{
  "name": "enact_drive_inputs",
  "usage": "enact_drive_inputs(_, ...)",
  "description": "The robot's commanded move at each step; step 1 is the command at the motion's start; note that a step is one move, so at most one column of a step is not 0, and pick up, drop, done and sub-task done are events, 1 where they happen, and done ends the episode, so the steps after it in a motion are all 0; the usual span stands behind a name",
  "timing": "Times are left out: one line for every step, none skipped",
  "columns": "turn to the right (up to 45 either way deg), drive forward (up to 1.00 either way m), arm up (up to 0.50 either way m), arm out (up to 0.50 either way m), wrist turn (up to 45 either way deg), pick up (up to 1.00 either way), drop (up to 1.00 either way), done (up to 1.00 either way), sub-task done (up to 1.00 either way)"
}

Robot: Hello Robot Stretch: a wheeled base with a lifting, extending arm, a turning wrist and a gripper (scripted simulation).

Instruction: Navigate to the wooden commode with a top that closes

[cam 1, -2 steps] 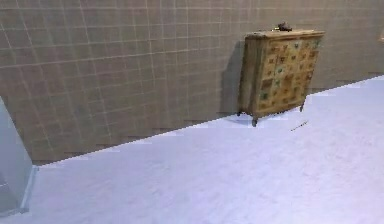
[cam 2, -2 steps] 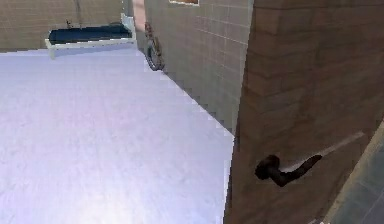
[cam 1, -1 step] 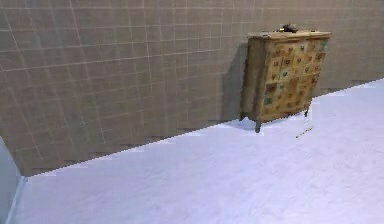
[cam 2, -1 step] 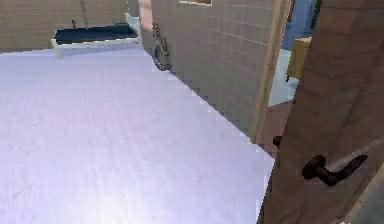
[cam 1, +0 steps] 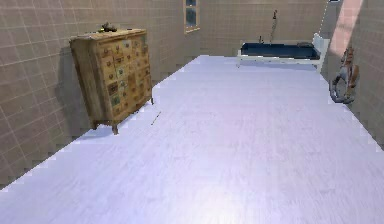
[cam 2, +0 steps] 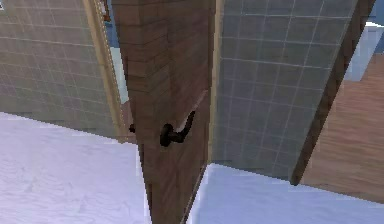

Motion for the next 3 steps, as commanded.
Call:
enact_drive_inputs(12.0,0.00,0.00,0.00,0.0,0.00,0.00,0.00,0.00)
enact_drive_inputs(0.0,0.45,0.00,0.00,0.0,0.00,0.00,0.00,0.00)
enact_drive_inputs(45.0,0.00,0.00,0.00,0.0,0.00,0.00,0.00,0.00)
